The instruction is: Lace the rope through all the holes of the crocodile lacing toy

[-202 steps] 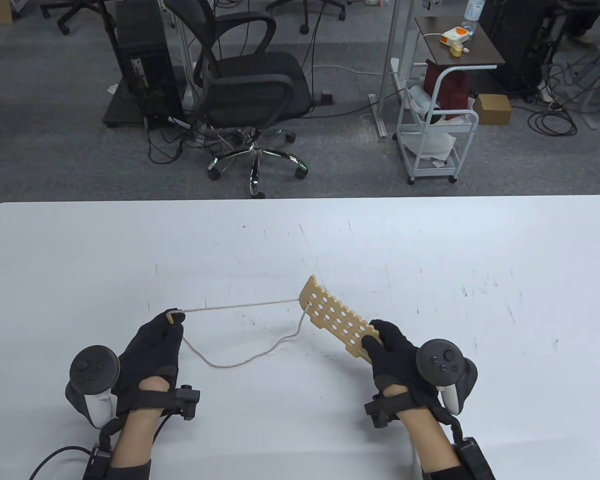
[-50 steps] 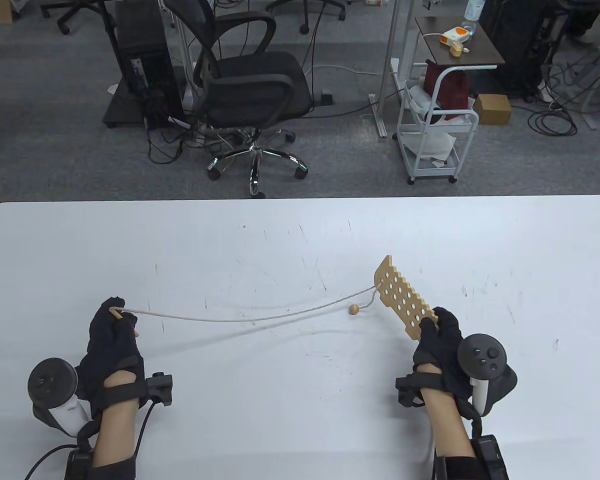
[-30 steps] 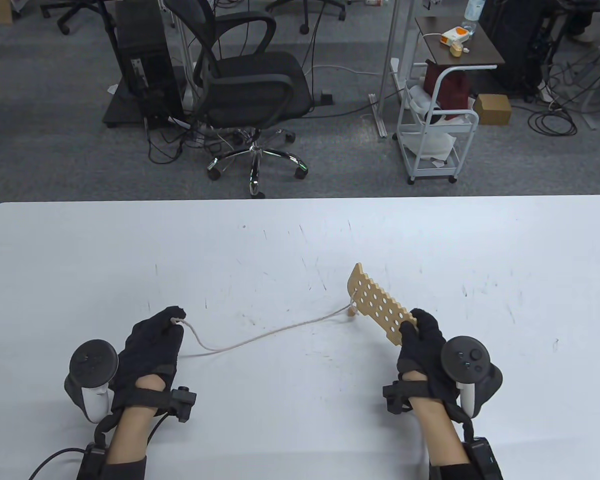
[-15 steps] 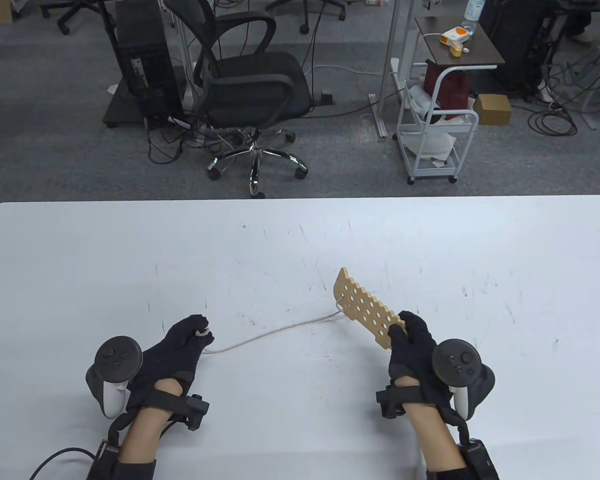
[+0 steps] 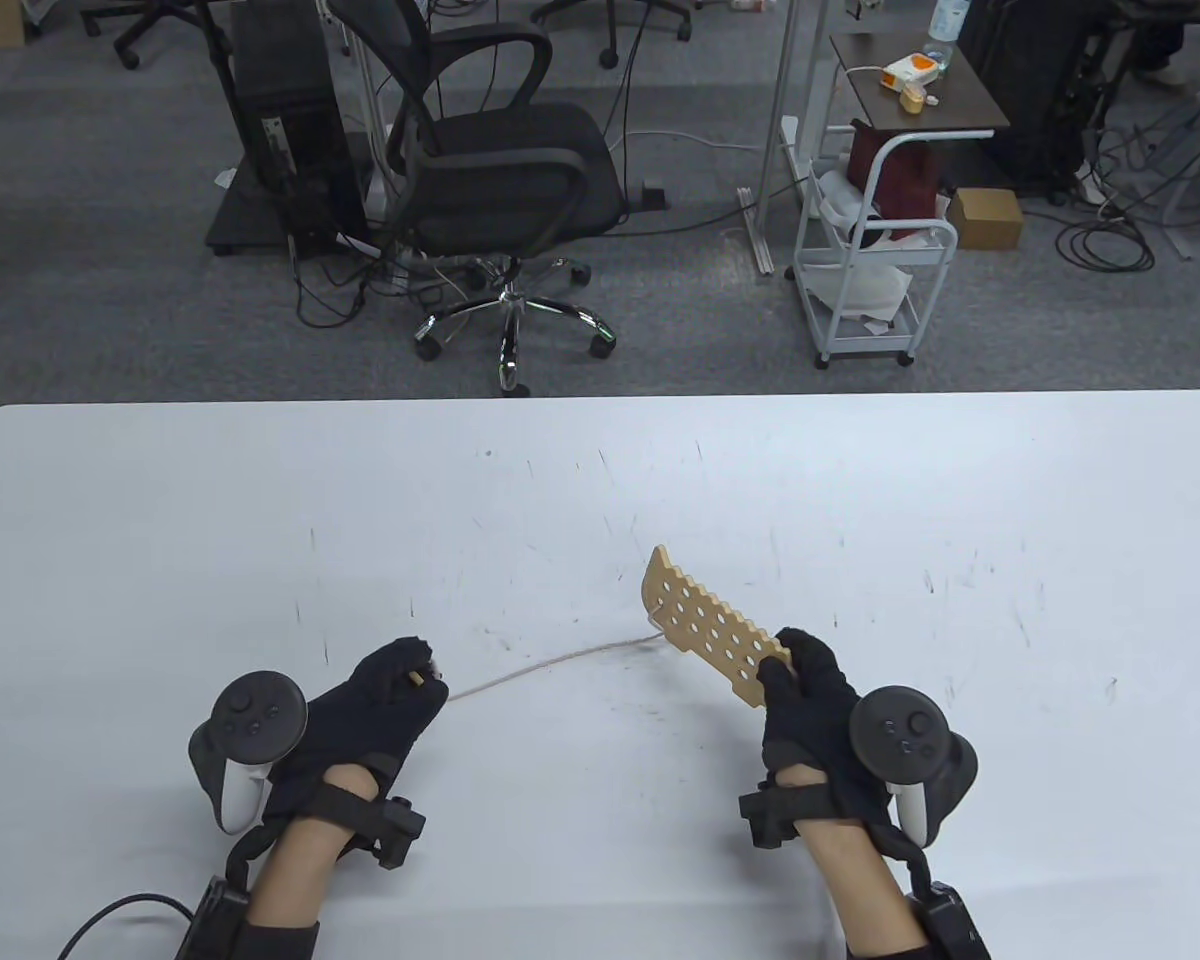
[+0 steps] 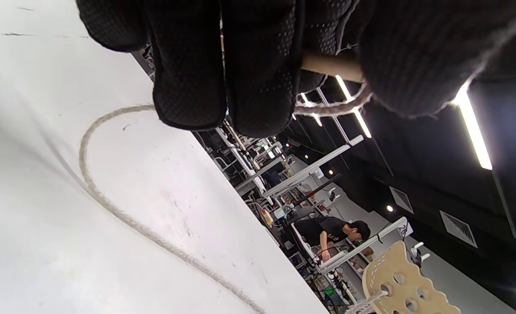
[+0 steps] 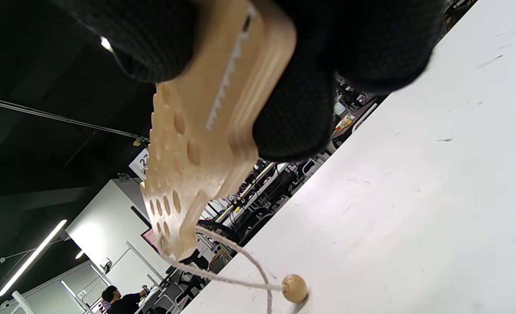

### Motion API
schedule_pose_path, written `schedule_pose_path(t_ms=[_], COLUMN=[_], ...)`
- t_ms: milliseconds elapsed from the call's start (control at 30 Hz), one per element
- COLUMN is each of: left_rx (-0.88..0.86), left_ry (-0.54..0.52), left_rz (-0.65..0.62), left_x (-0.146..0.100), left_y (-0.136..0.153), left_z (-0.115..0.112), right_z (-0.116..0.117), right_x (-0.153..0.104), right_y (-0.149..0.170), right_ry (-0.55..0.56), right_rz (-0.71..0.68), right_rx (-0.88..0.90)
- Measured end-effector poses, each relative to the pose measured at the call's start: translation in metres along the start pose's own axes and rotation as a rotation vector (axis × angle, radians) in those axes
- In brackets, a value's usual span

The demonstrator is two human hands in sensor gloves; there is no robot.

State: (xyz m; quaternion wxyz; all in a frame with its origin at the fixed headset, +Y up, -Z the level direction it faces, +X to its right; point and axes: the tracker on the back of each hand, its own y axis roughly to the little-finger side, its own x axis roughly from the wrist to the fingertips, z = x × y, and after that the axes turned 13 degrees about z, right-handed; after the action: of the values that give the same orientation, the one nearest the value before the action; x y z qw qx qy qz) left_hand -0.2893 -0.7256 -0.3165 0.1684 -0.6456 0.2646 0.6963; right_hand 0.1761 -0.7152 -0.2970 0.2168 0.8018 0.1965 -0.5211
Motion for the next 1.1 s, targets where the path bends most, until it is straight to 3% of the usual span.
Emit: schedule_pose_path(t_ms=[500,900,1100], left_rx=[0.016,0.045,0.147], left_ry=[0.085,0.076,0.047], left_rz=[0.010,0.023,-0.030], left_x=[0.001,0.002,0.000], left_y=[-0.002,-0.002,-0.008], left_z=[-0.006,-0.006,-0.010], right_z=[0.007,0.013,0.017], right_x=[-0.009,-0.013,-0.016], right_y=[-0.007,-0.010,-0.013], right_ry=[-0.059,-0.118,-0.167], right_rz=[-0.038,-0.073,-0.107], right_rx=[0.023,0.068,0.113])
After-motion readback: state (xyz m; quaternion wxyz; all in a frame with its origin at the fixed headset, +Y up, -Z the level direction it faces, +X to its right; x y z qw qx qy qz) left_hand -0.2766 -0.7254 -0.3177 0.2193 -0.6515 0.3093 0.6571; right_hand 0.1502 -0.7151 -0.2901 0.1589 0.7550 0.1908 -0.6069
